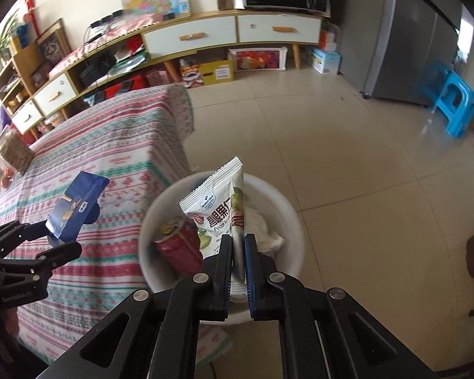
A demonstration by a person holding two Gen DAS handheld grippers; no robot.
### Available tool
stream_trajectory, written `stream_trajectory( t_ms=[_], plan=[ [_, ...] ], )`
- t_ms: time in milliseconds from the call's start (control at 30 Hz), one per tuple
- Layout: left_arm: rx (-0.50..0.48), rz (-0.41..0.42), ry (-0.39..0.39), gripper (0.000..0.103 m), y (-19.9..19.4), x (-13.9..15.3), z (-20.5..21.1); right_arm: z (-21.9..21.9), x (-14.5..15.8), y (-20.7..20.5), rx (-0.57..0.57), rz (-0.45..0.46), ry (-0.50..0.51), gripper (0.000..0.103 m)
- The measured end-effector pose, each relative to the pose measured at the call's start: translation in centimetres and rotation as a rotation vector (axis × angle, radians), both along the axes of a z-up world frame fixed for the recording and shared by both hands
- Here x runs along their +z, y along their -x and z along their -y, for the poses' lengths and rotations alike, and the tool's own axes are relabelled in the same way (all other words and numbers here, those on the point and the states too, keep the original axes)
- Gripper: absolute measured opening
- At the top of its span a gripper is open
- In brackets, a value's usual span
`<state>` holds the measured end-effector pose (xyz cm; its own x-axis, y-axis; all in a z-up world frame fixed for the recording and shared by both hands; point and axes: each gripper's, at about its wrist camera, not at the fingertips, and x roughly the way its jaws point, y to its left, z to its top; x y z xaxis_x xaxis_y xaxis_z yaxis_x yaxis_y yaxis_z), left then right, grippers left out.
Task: Collect trash
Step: 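Carry the blue box and pecan bag over the white bucket with both tools, then open both tools to drop the box and bag into the bucket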
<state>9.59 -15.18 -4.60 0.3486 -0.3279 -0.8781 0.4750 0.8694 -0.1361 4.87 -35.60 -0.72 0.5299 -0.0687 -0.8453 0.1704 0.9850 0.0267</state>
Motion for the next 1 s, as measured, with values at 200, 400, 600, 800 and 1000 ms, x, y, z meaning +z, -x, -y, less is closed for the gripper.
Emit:
stream_trajectory(
  t_ms=[200, 400, 600, 800, 1000],
  plan=[
    [-0.056, 0.004, -0.003, 0.07, 1.0, -0.2, 3.8, 2.5, -0.7, 0.6, -0.055, -0.027, 0.027, 0.009],
    [-0.114, 0.014, -0.001, 0.07, 0.8, 0.2, 6.2, 3.0, -1.4, 0.1, -0.051, -0.052, 0.108, 0.009],
    [-0.162, 0.016, -0.009, 0.07, 0.1, -0.2, 8.5, 3.0, -2.7, -1.1, -0.036, -0.091, 0.101, 0.009],
    [-0.167, -0.018, -0.024, 0.071, -0.7, -1.2, 9.5, 4.1, -3.2, -1.2, -0.053, -0.107, 0.037, 0.014],
    [-0.165, -0.047, -0.01, 0.075, -0.8, -1.5, 9.5, 5.0, -2.4, -0.7, -0.073, -0.077, -0.01, 0.053]
  ],
)
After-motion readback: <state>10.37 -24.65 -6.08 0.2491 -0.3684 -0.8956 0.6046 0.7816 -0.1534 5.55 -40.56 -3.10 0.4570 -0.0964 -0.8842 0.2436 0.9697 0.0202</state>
